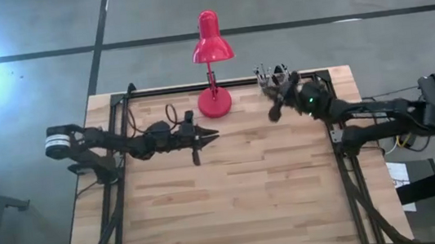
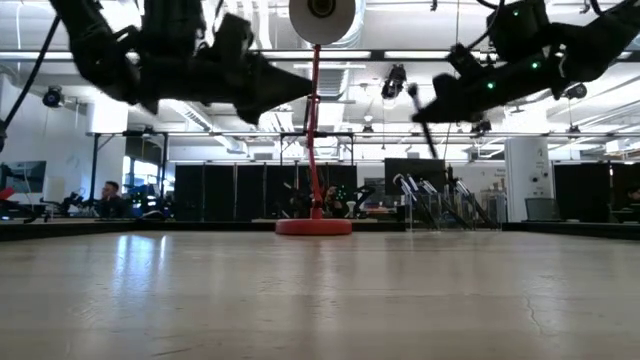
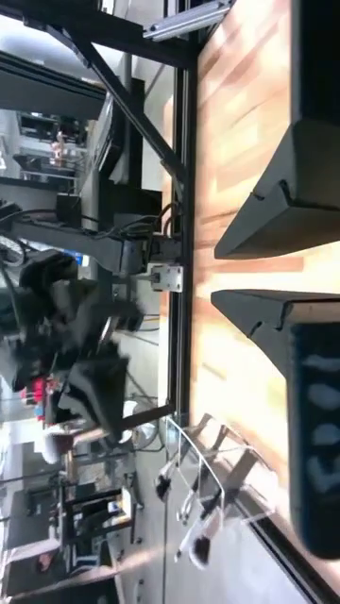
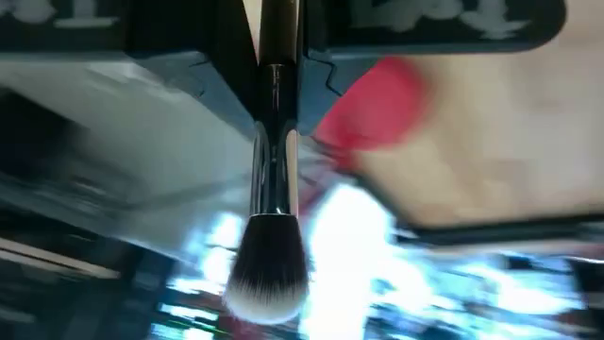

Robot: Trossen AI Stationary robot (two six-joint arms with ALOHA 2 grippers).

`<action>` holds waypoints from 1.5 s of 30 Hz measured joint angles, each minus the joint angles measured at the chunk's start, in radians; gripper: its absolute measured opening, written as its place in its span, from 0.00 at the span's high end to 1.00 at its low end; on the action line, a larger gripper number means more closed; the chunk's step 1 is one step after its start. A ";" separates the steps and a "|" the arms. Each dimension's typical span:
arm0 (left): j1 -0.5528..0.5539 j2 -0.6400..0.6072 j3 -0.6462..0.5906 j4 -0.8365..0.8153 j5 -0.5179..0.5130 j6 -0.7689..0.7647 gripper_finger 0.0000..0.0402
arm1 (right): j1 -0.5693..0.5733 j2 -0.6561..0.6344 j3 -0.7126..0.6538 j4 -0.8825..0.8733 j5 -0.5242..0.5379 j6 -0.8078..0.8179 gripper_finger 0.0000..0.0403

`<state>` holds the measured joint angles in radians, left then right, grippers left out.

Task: Sort items
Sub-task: Put the black blush brush into the transparent organizer

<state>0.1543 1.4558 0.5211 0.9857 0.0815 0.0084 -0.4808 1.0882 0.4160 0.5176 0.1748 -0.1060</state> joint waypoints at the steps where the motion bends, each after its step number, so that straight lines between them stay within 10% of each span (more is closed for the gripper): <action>1: 0.000 -0.002 -0.022 0.027 -0.004 0.002 0.86 | -0.038 -0.022 -0.001 -0.030 0.026 -0.008 0.90; 14: 0.002 -0.002 -0.095 0.158 -0.003 0.019 0.86 | -0.440 0.074 -0.002 -0.034 0.056 -0.087 0.90; 45: 0.002 -0.002 -0.097 0.136 -0.002 0.017 0.86 | -0.543 0.211 -0.136 0.243 0.049 0.006 0.90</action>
<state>0.1558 1.4540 0.4244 1.1215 0.0799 0.0257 -1.0241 1.2992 0.2798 0.7603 0.2234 -0.1004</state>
